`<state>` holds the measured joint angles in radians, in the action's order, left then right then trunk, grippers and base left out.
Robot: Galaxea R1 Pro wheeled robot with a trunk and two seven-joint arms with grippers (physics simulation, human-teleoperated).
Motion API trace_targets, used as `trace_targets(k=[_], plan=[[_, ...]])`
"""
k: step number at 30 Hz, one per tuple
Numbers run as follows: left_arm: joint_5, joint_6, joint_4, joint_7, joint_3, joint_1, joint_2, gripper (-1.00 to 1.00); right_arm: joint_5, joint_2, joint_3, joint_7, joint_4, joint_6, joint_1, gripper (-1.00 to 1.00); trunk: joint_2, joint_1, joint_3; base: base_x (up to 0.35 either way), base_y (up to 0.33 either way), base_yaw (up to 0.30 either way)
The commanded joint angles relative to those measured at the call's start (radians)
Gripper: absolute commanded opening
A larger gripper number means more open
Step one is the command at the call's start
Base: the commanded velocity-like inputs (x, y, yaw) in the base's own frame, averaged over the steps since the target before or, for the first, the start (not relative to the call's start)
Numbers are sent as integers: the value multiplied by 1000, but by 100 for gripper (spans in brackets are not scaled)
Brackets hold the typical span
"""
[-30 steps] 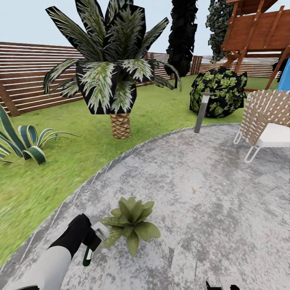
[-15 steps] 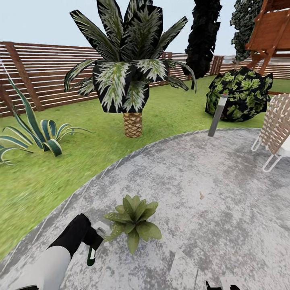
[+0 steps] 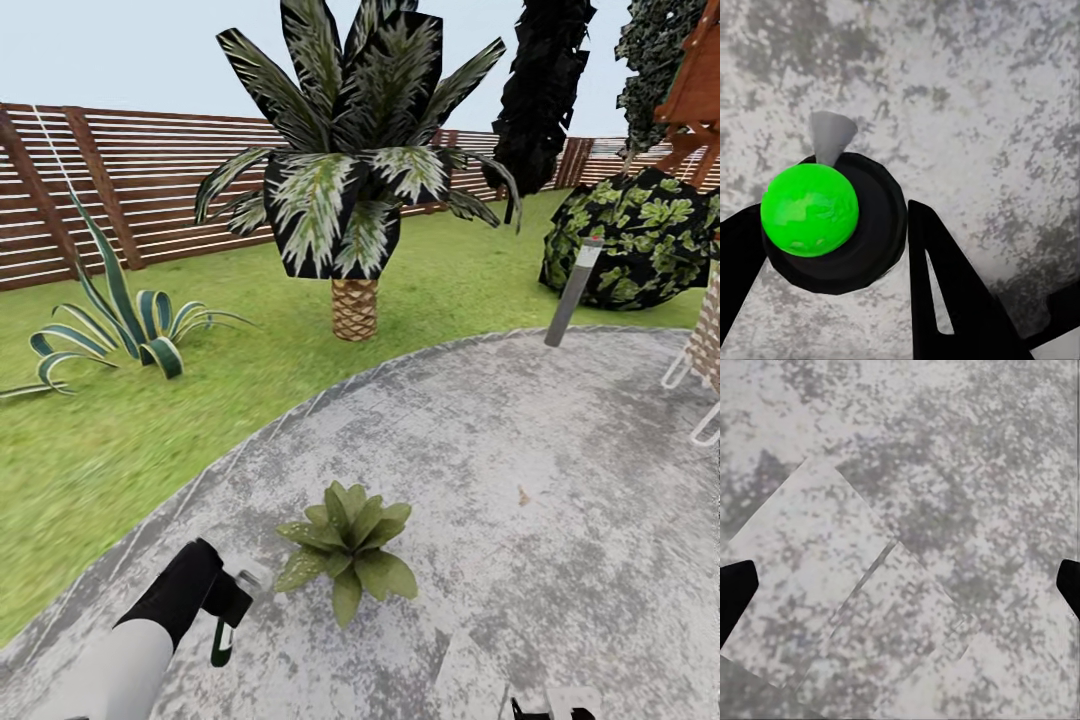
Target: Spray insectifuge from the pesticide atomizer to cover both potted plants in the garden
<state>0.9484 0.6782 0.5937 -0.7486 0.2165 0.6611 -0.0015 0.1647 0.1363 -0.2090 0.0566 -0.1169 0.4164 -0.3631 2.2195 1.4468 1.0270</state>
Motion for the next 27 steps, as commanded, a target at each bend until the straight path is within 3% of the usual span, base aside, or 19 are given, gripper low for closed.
trace_targets(k=[1, 6, 18, 27], plan=[[7, 3, 2, -3, 3, -1, -2, -100, 9, 0, -9, 3, 0, 2, 0, 100, 0, 0, 1, 0, -202, 6], [6, 4, 2, 6, -28, -7, -5, -100, 9, 0, -9, 3, 0, 2, 0, 100, 0, 0, 1, 0, -258, 9], [6, 4, 4, 8, -30, -8, -6, -100, 9, 0, -9, 3, 0, 2, 0, 100, 0, 0, 1, 8, -273, 238], [7, 4, 3, 8, -30, -8, -6, -100, 9, 0, -9, 3, 0, 2, 0, 100, 0, 0, 1, 108, -252, 60]])
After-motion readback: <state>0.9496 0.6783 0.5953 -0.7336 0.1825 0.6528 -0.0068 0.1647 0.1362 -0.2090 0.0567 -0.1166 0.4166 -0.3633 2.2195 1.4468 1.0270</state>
